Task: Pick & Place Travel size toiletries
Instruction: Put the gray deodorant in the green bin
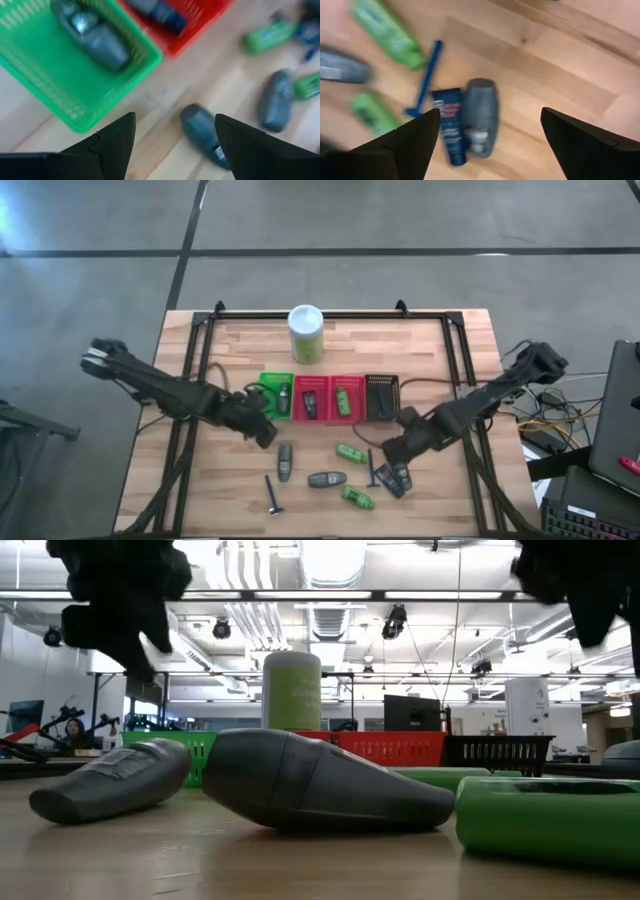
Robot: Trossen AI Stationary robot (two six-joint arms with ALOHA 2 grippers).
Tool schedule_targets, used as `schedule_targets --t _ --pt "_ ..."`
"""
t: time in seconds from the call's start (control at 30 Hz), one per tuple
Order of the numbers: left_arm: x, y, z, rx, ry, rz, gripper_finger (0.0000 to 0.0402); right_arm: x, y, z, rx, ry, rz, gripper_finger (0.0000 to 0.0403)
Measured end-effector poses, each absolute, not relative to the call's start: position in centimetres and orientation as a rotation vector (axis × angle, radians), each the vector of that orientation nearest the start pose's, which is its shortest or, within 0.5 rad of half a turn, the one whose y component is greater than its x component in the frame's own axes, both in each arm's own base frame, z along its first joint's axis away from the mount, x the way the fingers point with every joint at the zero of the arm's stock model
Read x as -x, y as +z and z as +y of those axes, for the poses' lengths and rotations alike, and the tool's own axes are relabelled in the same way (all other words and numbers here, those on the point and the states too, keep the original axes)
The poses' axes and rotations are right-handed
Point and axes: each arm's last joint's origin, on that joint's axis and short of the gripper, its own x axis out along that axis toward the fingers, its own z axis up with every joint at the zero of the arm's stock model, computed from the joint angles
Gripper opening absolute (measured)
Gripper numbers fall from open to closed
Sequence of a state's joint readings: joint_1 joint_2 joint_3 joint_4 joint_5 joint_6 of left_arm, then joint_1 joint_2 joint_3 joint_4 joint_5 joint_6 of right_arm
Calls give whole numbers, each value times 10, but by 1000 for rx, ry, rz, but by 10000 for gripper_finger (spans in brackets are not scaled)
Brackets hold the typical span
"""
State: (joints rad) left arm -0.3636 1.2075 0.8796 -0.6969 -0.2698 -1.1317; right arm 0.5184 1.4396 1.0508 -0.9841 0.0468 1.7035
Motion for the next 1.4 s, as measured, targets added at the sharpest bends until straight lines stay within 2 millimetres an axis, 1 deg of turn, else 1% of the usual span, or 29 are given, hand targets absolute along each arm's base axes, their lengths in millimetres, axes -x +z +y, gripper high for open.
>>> schedule_targets --t 0.1,0.17,0.3,0.47,0.6,0.67,0.83,0.9,1.0,1.13,1.27,1.4 --pt "-202 252 -67 752 452 778 278 -230 211 131 -1000 -778 1338 352" --pt "-195 254 -64 755 438 747 278 -235 199 137 -995 -752 1383 354" --pt "-182 255 -59 775 423 721 278 -245 186 145 -1009 -716 1386 346" --pt "-174 253 -56 781 418 711 278 -254 173 150 -1014 -703 1382 333" --pt "-171 248 -55 787 426 716 278 -252 157 152 -1019 -741 1424 327" --pt "-171 247 -55 792 432 720 278 -252 155 152 -1026 -754 1424 324" --pt "-171 247 -55 794 431 719 278 -251 162 152 -1042 -727 1409 321" --pt "-171 247 -55 794 431 719 278 -249 161 149 -1036 -722 1411 323" --pt "-171 247 -55 794 432 718 277 -244 153 147 -1040 -720 1430 329" --pt "-171 247 -55 799 436 717 277 -243 142 147 -1075 -657 1430 329" --pt "-171 247 -55 817 444 713 277 -242 142 146 -1078 -666 1409 314" --pt "-171 247 -55 817 445 712 277 -244 142 145 -1054 -641 1405 287"
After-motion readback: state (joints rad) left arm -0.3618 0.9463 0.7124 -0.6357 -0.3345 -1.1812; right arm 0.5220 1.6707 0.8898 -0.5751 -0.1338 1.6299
